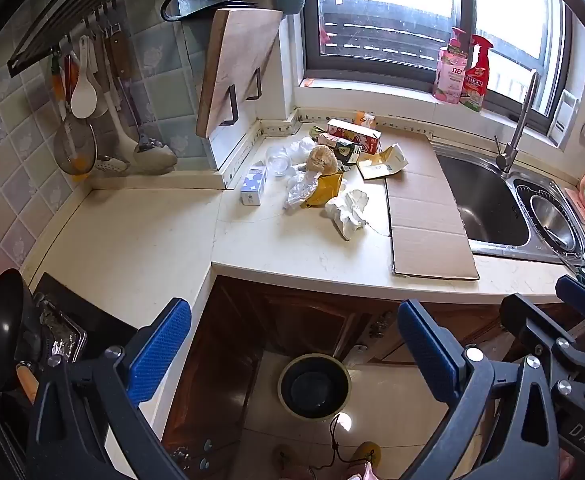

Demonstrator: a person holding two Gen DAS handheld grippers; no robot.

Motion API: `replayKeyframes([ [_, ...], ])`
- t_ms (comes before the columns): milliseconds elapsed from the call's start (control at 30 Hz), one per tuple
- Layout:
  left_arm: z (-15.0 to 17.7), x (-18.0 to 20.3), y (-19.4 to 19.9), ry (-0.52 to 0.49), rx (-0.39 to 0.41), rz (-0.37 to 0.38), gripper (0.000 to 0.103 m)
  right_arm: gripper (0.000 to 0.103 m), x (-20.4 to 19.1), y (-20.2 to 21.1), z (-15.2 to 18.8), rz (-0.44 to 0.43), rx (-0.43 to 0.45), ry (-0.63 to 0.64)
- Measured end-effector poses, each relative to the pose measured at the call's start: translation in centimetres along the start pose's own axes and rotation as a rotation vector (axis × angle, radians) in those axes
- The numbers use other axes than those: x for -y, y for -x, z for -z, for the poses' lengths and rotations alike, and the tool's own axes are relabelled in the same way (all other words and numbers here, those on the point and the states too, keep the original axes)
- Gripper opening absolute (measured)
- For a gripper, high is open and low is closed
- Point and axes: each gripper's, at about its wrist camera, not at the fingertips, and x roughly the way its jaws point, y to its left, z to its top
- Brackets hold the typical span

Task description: Collect trash

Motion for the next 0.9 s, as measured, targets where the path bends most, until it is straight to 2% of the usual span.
replayKeyframes([
  [900, 0.22, -0.85, 0.51, 0.016, -0.001, 0.001, 0.102, 0.086, -0.63, -0.51, 0.01, -0.018, -0.015, 0.007],
])
